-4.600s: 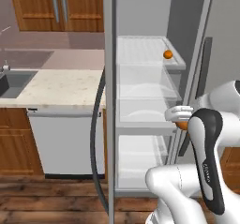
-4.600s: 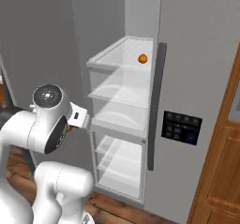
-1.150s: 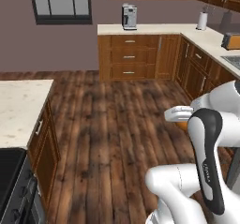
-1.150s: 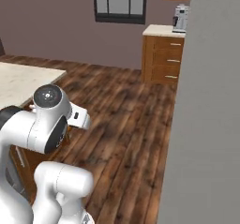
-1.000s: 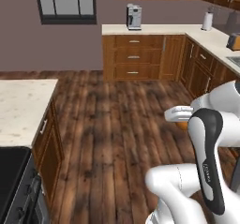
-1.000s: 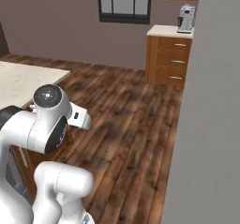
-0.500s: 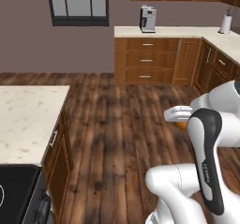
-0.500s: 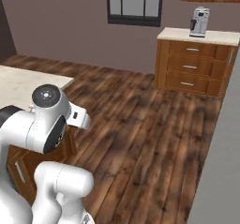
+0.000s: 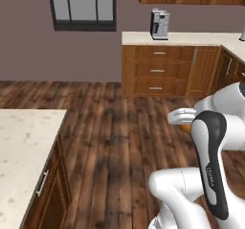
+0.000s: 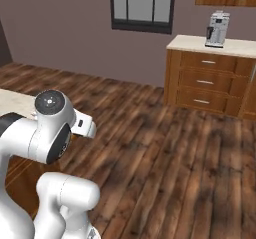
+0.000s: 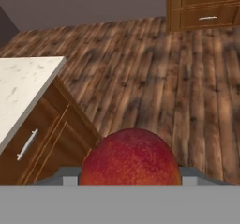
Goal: Retrieve the tangerine and mango from the fridge and place them into the bowl on the dining table.
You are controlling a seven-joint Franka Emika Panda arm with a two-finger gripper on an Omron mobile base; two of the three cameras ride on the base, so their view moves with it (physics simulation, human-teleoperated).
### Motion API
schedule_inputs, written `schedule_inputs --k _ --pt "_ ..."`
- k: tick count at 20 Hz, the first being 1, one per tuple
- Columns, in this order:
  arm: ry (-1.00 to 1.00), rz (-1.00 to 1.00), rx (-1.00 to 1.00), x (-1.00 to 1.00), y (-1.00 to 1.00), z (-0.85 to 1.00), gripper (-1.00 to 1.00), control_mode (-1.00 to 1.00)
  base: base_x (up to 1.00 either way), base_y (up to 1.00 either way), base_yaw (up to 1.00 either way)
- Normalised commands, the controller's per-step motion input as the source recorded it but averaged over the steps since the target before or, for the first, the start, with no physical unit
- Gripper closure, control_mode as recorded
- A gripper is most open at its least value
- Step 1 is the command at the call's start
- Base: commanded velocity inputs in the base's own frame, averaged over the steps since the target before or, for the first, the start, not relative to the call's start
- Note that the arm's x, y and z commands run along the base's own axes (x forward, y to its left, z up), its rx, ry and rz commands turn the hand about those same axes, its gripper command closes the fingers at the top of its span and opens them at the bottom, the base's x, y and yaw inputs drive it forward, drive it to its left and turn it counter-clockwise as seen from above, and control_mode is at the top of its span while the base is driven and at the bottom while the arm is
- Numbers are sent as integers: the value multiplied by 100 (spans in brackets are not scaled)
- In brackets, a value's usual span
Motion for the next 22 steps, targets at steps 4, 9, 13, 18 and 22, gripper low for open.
schedule_inputs --k 4,9,13,18,22 --pt "0 0 0 0 0 0 100 100 100 0 14" --pt "0 0 0 0 0 0 100 100 100 2 26" --pt "0 0 0 0 0 0 100 100 100 4 31" --pt "0 0 0 0 0 0 100 100 100 9 32" --pt "0 0 0 0 0 0 100 100 100 19 35"
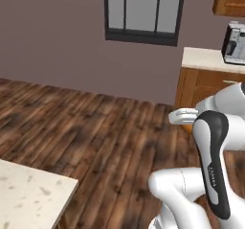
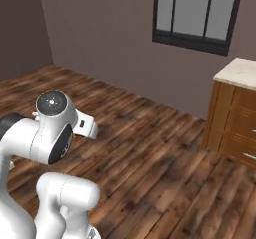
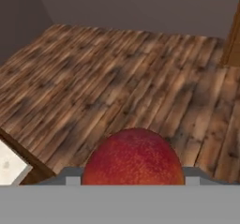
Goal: Retrieve the tangerine and mango from the fridge and place them into the bowl on the dining table.
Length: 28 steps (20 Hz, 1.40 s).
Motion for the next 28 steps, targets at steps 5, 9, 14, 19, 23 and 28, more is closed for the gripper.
schedule_inputs --k 5,9,14,19,23,28 --pt "0 0 0 0 0 0 100 100 98 24 40" --pt "0 0 0 0 0 0 100 100 96 23 40" --pt "0 0 0 0 0 0 100 100 95 17 39" --pt "0 0 0 0 0 0 100 100 95 16 37" --pt "0 0 0 0 0 0 100 100 99 18 38" --pt "0 0 0 0 0 0 100 100 100 19 38"
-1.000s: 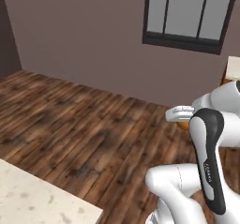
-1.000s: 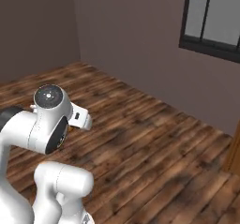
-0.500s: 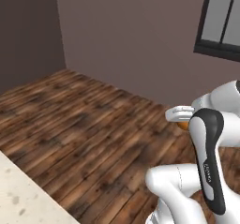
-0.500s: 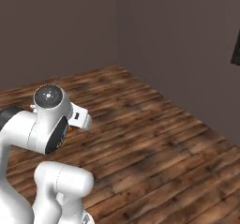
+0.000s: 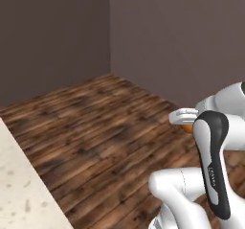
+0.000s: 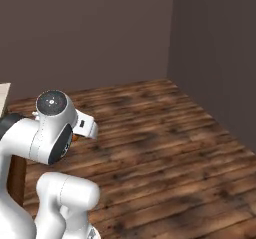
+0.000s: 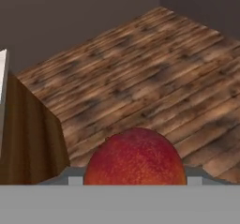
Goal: Retrieve the tangerine and mango from the fridge and place them into the bowl on the dining table.
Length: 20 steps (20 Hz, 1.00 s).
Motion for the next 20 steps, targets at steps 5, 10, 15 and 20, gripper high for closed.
schedule_inputs --k 5,10,15,20 --pt "0 0 0 0 0 0 100 100 100 16 37" --pt "0 0 0 0 0 0 100 100 100 13 36" --pt "0 0 0 0 0 0 100 100 100 2 34" --pt "0 0 0 0 0 0 100 100 100 0 32"
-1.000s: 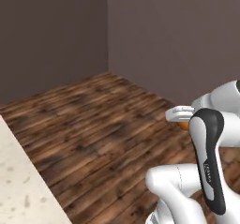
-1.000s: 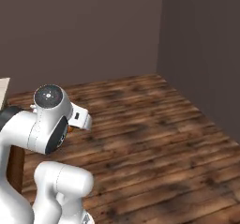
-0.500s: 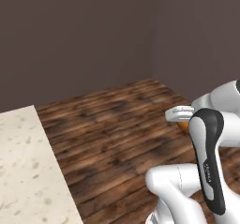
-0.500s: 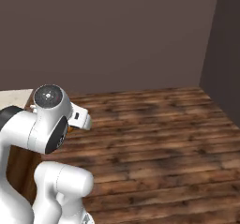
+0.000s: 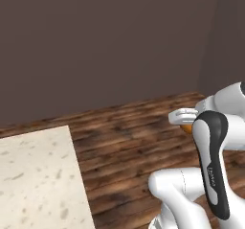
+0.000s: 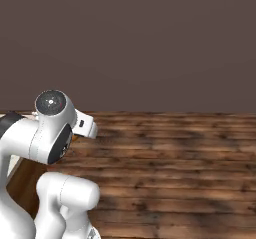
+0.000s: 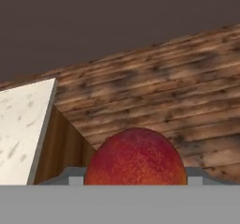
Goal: Retrieve the tangerine and mango from the fridge and place them into the bowl on the dining table.
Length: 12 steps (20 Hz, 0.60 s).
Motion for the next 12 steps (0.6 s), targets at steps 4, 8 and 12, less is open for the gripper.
schedule_inputs --k 4,8,12 --pt "0 0 0 0 0 0 100 100 100 0 33" --pt "0 0 0 0 0 0 100 100 100 0 34" --pt "0 0 0 0 0 0 100 100 100 0 34"
